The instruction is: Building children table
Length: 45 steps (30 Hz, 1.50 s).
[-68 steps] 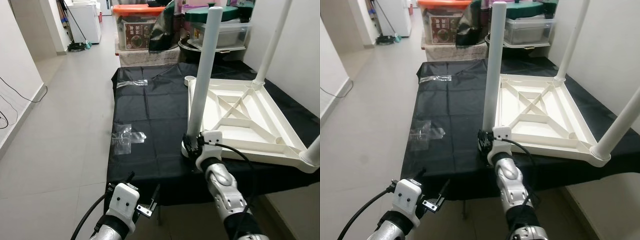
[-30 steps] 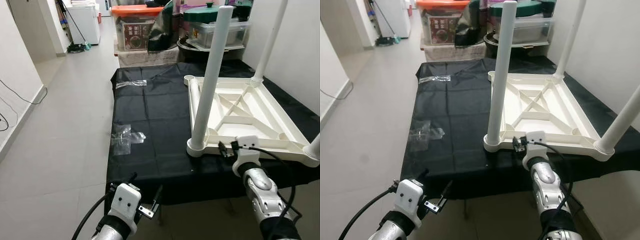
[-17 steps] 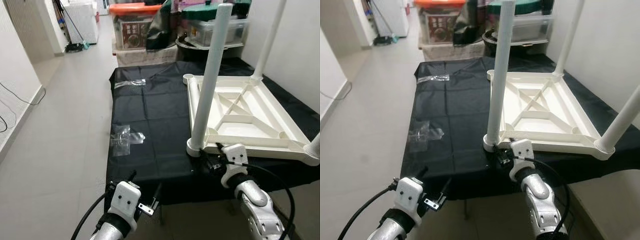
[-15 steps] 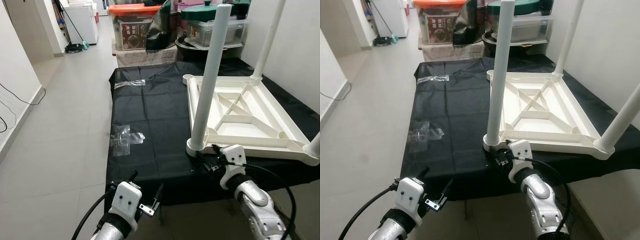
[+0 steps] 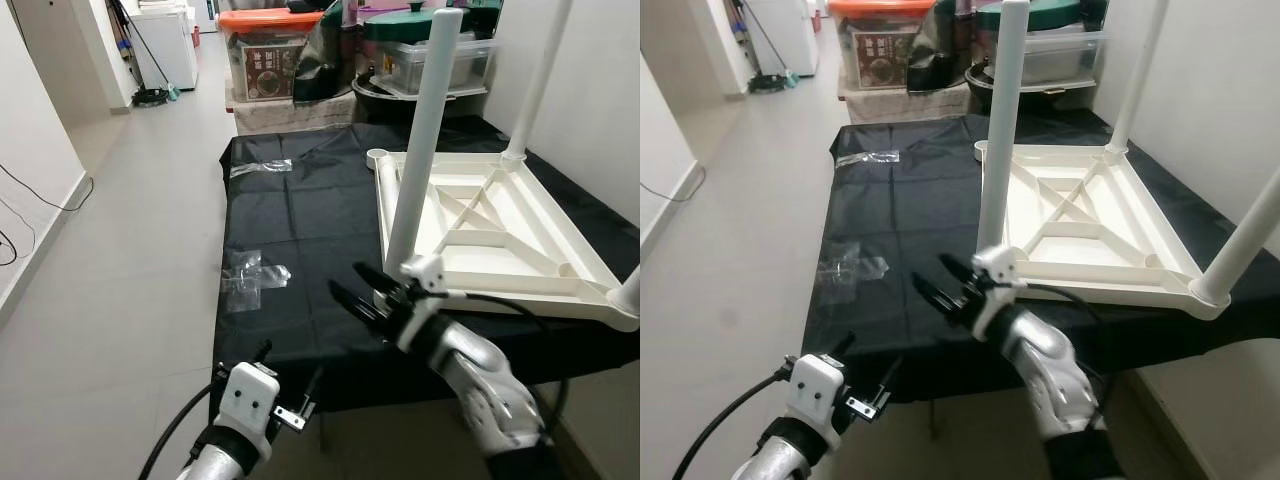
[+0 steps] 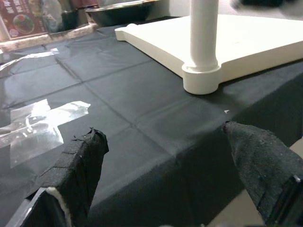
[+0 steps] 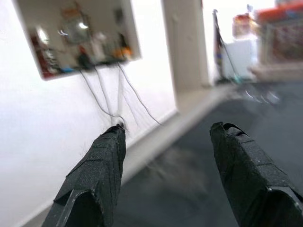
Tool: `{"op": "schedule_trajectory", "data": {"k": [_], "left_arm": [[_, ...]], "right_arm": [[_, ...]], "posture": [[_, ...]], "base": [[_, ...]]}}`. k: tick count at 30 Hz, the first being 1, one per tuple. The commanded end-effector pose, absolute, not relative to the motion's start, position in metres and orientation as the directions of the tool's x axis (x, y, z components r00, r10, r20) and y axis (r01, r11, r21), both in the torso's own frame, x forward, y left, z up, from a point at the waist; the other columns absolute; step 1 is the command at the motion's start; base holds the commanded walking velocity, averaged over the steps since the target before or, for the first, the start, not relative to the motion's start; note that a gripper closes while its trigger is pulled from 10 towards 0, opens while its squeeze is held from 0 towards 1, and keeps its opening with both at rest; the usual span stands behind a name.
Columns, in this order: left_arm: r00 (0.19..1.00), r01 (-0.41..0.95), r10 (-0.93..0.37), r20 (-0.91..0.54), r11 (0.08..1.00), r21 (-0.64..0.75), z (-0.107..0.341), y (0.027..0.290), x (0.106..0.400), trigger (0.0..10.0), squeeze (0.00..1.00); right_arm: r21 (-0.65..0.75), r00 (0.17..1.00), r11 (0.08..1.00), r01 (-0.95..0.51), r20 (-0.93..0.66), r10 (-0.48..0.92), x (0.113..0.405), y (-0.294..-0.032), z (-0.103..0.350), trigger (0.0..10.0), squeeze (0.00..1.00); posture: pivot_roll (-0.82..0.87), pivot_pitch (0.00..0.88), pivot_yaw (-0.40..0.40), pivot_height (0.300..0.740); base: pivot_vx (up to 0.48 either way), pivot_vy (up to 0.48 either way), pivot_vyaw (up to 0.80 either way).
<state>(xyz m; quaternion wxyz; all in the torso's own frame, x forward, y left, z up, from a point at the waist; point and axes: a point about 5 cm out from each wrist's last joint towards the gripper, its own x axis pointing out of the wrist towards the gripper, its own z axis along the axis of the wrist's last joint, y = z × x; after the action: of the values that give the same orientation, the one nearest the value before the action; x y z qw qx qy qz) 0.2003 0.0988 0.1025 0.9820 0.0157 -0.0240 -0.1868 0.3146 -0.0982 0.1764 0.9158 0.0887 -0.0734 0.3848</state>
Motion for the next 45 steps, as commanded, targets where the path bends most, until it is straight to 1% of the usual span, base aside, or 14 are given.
{"op": "schedule_trajectory", "data": {"k": [1, 10, 13, 18, 20, 21, 22, 23, 30, 32, 34, 38, 39, 45], "left_arm": [[0.931, 0.363, -0.364, 0.039, 0.931, 0.033, 0.101, 0.100, 0.199, 10.0, 0.00], [0.934, 0.353, -0.355, 0.050, 0.935, 0.036, 0.104, 0.099, 0.197, 10.0, 0.00], [0.934, 0.353, -0.354, 0.051, 0.935, 0.037, 0.104, 0.098, 0.197, 10.0, 0.00], [0.934, 0.352, -0.354, 0.052, 0.935, 0.037, 0.104, 0.098, 0.197, 10.0, 0.00], [0.933, 0.354, -0.356, 0.050, 0.935, 0.036, 0.103, 0.097, 0.197, 10.0, 0.00], [0.933, 0.354, -0.356, 0.050, 0.935, 0.036, 0.103, 0.097, 0.197, 10.0, 0.00], [0.932, 0.357, -0.358, 0.048, 0.934, 0.035, 0.103, 0.097, 0.196, 10.0, 0.00], [0.932, 0.357, -0.358, 0.048, 0.934, 0.035, 0.103, 0.097, 0.196, 10.0, 0.00], [0.932, 0.358, -0.359, 0.050, 0.933, 0.030, 0.103, 0.094, 0.197, 10.0, 0.00], [0.932, 0.358, -0.359, 0.050, 0.933, 0.030, 0.103, 0.094, 0.197, 10.0, 0.00], [0.929, 0.366, -0.367, 0.046, 0.930, 0.028, 0.103, 0.095, 0.198, 10.0, 0.00], [0.928, 0.370, -0.371, 0.044, 0.929, 0.028, 0.102, 0.095, 0.198, 10.0, 0.00], [0.926, 0.373, -0.374, 0.041, 0.927, 0.031, 0.102, 0.096, 0.198, 10.0, 0.00], [0.927, 0.373, -0.374, 0.039, 0.927, 0.033, 0.102, 0.097, 0.198, 10.0, 0.00]], "right_arm": [[0.131, 0.696, 0.686, -0.716, 0.206, 0.688, 0.317, -0.091, 0.178, 10.0, 0.00], [0.252, 0.851, 0.813, -0.524, 0.186, 0.491, 0.350, -0.006, 0.200, 10.0, 0.00], [0.271, 0.894, 0.852, -0.448, 0.130, 0.429, 0.359, 0.011, 0.204, 10.0, 0.00], [0.251, 0.935, 0.900, -0.356, 0.085, 0.345, 0.367, 0.013, 0.208, 10.0, 0.00], [0.207, 0.987, 0.965, -0.163, 0.025, 0.161, 0.379, -0.001, 0.210, 10.0, 0.00], [0.207, 0.987, 0.965, -0.163, 0.025, 0.161, 0.379, -0.001, 0.210, 10.0, 0.00], [0.184, 1.000, 0.983, -0.003, -0.012, 0.005, 0.388, -0.020, 0.208, 10.0, 0.00], [0.184, 1.000, 0.983, -0.003, -0.012, 0.005, 0.388, -0.020, 0.208, 10.0, 0.00], [0.095, 0.928, 0.924, 0.371, -0.040, -0.369, 0.397, -0.090, 0.193, 10.0, 0.00], [0.095, 0.928, 0.924, 0.371, -0.040, -0.369, 0.397, -0.090, 0.193, 10.0, 0.00], [0.069, 0.878, 0.876, 0.478, -0.044, -0.476, 0.396, -0.123, 0.185, 10.0, 0.00], [0.059, 0.856, 0.854, 0.516, -0.045, -0.514, 0.395, -0.135, 0.182, 10.0, 0.00], [0.004, 0.788, 0.788, 0.615, -0.025, -0.615, 0.390, -0.170, 0.176, 10.0, 0.00], [-0.010, 0.760, 0.760, 0.649, -0.021, -0.649, 0.387, -0.183, 0.174, 10.0, 0.00]], "posture": [[0.00, 0.000, 0.010, 0.740], [0.03, 0.000, -0.008, 0.740], [0.04, 0.000, -0.017, 0.740], [0.04, 0.000, -0.017, 0.740], [0.04, 0.000, -0.018, 0.740], [0.04, 0.000, -0.018, 0.740], [0.04, 0.000, -0.018, 0.740], [0.04, 0.000, -0.018, 0.740], [0.00, 0.000, -0.013, 0.740], [0.00, 0.000, -0.013, 0.740], [-0.01, 0.000, 0.003, 0.740], [-0.01, 0.000, 0.003, 0.740], [-0.01, 0.000, 0.008, 0.740], [-0.01, 0.000, 0.010, 0.740]], "base": [[0.000, 0.000, 0.00], [0.000, 0.000, 0.00], [0.000, 0.000, 0.00], [0.000, 0.000, 0.00], [0.000, 0.000, 0.00], [0.000, 0.000, 0.00], [0.000, 0.000, 0.00], [0.000, 0.000, 0.00], [0.000, 0.000, 0.00], [0.000, 0.000, 0.00], [0.000, 0.000, 0.00], [0.000, 0.000, 0.00], [0.000, 0.000, 0.00], [0.000, 0.000, 0.00]]}}
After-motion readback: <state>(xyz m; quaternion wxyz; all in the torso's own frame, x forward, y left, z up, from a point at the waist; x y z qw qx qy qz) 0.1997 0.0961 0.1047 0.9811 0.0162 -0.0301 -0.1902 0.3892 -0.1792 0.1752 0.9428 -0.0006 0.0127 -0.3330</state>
